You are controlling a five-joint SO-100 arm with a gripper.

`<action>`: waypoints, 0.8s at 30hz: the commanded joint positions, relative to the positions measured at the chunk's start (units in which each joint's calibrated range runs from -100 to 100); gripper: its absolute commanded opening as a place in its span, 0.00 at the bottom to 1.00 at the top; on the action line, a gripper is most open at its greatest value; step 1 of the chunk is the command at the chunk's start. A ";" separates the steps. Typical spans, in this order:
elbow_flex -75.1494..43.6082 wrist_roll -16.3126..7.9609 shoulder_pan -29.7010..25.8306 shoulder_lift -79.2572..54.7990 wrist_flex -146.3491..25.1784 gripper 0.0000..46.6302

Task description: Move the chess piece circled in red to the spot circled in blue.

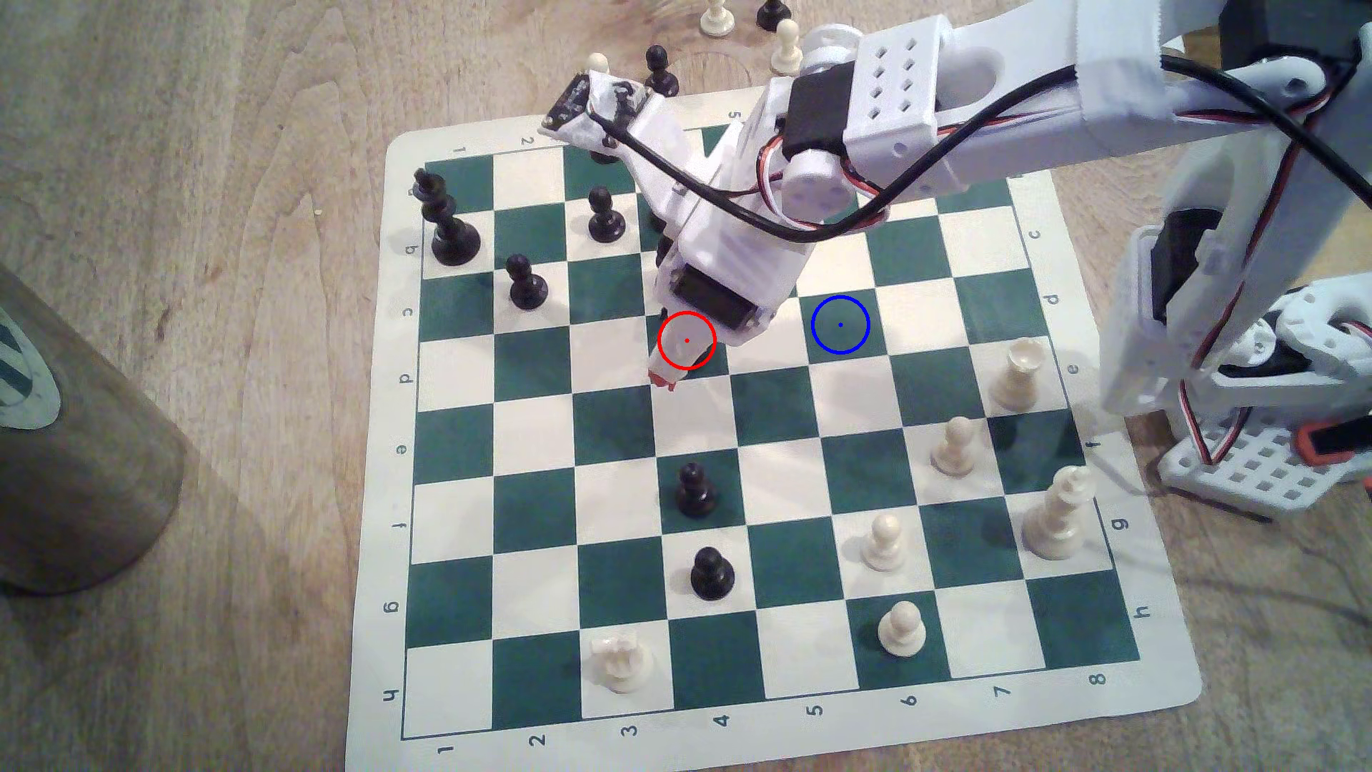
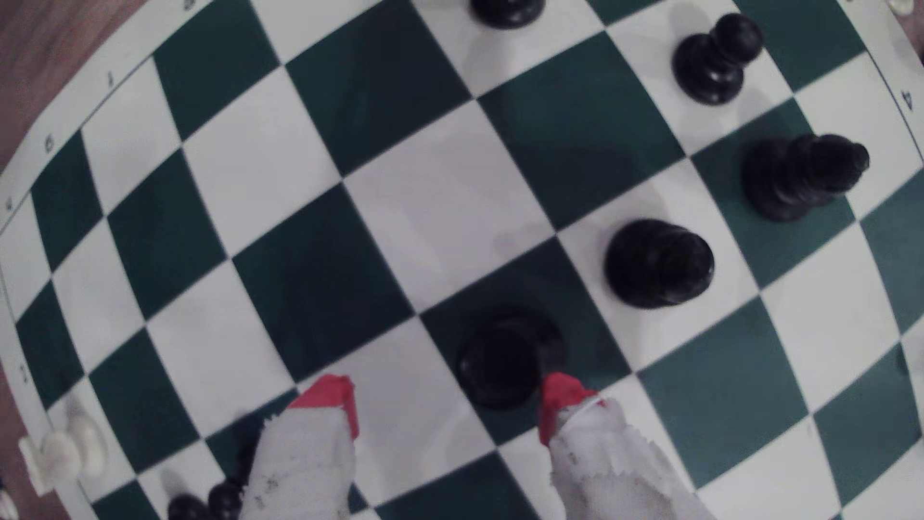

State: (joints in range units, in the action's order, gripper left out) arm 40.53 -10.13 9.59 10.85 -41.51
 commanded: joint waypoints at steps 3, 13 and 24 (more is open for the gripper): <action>-4.27 0.10 0.62 -0.75 1.06 0.42; -4.45 0.63 1.64 -1.68 2.53 0.41; -4.54 0.88 2.34 -2.45 4.09 0.32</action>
State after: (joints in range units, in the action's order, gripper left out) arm 40.53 -9.45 11.50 7.83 -38.01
